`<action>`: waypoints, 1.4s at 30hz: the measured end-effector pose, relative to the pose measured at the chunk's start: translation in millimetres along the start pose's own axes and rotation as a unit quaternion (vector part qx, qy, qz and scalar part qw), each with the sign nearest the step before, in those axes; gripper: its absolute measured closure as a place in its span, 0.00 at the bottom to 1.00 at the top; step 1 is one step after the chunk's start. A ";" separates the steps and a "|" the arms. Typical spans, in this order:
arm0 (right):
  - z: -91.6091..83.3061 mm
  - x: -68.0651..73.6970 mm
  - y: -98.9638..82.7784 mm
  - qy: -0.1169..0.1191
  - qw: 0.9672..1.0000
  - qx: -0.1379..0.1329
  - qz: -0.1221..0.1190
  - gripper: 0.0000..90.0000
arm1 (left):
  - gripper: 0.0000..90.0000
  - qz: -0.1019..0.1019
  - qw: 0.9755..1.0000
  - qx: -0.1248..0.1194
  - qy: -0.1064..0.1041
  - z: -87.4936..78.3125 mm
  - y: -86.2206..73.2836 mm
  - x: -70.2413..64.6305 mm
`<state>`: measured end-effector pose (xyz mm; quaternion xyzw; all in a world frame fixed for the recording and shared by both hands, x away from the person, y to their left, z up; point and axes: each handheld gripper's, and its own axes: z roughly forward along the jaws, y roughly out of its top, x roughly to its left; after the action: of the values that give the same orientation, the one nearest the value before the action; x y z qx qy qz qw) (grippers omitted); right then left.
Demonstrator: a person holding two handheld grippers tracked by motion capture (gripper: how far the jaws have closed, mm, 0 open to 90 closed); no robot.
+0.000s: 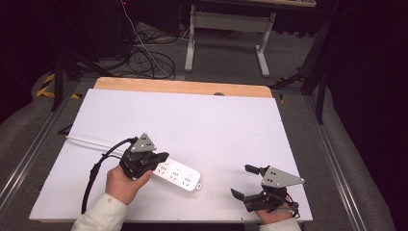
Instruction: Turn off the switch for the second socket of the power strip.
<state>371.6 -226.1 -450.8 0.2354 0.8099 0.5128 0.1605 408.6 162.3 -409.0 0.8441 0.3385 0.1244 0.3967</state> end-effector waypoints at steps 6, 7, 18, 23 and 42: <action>0.1 -0.2 -0.1 0.001 1.000 0.000 0.000 0.11 | 1.00 -0.019 0.999 0.026 -0.006 12.6 0.3 6.0; 0.0 -0.2 -0.2 0.001 1.000 0.000 0.001 0.11 | 1.00 -0.021 0.999 0.030 -0.006 14.4 0.3 6.8; 0.1 -0.8 -0.7 0.003 1.000 -0.001 0.001 0.11 | 1.00 -0.030 0.997 0.066 -0.001 32.7 -4.3 14.6; 0.1 -0.7 -0.8 0.003 1.000 -0.001 0.001 0.11 | 1.00 -0.032 0.997 0.074 0.004 37.0 -4.9 14.8; 0.3 -1.1 -1.3 0.004 1.000 -0.001 0.002 0.11 | 1.00 -0.017 0.996 0.088 0.020 49.5 -8.1 15.5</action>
<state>372.4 -227.0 -452.1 0.2342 0.8097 0.5148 0.1563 440.0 147.3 -448.4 0.8675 0.3701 0.1044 0.3155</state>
